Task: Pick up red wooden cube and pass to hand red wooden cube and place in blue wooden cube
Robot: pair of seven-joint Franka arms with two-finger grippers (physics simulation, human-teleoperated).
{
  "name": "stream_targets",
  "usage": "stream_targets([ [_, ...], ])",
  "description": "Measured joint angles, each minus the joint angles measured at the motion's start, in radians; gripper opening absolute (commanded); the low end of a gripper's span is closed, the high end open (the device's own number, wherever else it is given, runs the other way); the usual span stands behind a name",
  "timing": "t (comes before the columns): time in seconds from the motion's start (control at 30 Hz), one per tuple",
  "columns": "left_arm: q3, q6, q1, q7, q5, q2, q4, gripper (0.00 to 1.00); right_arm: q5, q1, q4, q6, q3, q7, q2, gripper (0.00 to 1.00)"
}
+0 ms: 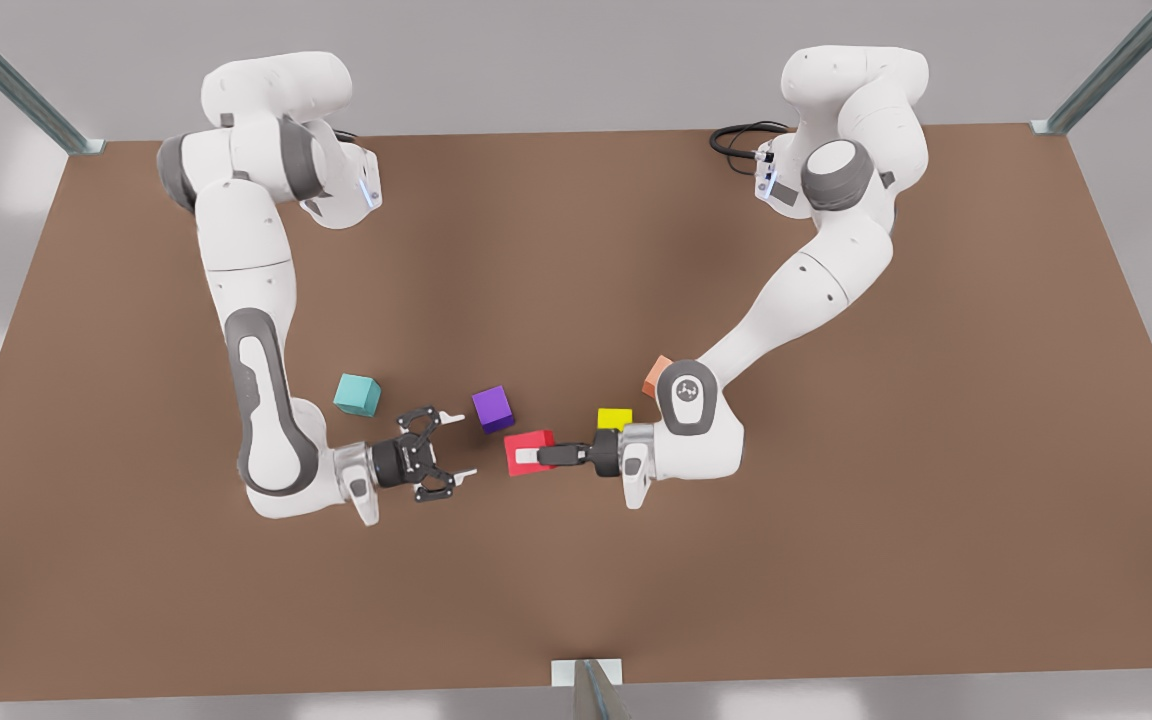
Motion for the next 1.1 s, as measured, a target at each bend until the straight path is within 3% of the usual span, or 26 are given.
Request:
stream_targets([
  [0.4, 0.004, 0.020, 0.001, 0.128, -0.006, -0.001, -0.004, 0.49, 0.072, 0.050, 0.006, 0.062, 0.000, -0.308, 0.008, 1.00],
  [1.1, 0.003, 0.035, 0.003, 0.267, -0.011, -0.003, -0.006, 0.49, 0.115, 0.069, 0.081, 0.150, 0.015, -0.386, 0.041, 1.00],
])
